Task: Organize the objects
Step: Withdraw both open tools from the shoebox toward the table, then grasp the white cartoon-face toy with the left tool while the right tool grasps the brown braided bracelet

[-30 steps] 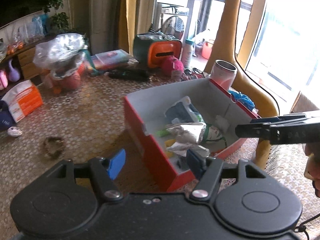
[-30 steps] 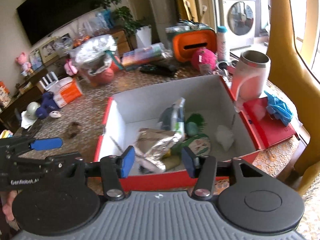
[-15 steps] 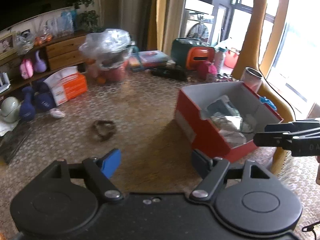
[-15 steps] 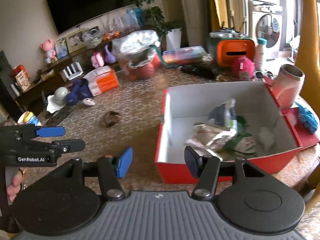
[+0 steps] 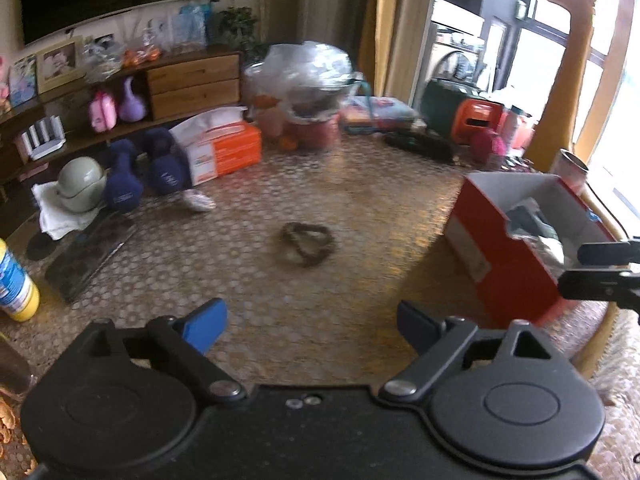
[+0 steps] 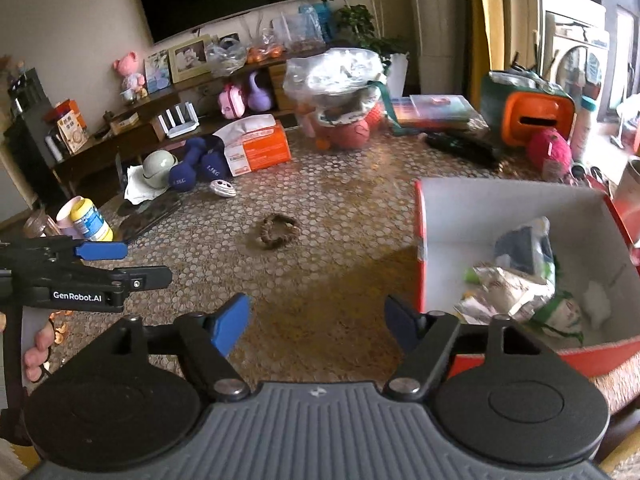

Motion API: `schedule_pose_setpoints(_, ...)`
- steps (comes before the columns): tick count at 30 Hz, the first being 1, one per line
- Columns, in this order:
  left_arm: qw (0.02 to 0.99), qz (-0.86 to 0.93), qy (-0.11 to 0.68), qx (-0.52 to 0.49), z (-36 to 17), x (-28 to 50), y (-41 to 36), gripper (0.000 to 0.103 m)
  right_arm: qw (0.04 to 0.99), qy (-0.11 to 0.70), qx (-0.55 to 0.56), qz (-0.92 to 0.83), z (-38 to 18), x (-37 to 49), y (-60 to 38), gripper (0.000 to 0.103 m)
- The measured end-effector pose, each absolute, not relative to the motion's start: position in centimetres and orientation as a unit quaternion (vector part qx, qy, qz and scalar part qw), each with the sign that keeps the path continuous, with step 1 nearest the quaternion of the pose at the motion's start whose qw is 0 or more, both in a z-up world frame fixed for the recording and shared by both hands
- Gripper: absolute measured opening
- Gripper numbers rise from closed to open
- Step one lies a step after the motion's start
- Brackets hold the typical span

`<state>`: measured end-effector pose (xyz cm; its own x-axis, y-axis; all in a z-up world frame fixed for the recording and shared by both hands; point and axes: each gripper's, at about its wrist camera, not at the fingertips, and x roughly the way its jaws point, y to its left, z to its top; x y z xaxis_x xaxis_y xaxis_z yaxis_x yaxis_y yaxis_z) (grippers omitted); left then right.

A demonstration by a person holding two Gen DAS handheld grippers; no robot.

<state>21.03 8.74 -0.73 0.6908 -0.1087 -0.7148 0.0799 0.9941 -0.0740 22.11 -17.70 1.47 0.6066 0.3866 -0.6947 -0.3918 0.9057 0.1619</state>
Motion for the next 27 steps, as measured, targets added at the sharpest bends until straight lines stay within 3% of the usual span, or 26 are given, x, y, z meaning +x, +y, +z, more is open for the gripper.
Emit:
schedule_pose_setpoints(6,0.918,-0.022,0.396,-0.02,-1.9,23.2,11.7,0.102,0.891,0.396,-0.012,0.224,0.5,24.5,-15.0,0.081)
schedule_pose_setpoints(27,0.908,0.067,0.409,-0.066,-6.9,34.6,18.3,0.102,0.861,0.454,-0.005,0.228,-5.4,34.8,-8.4,0.081)
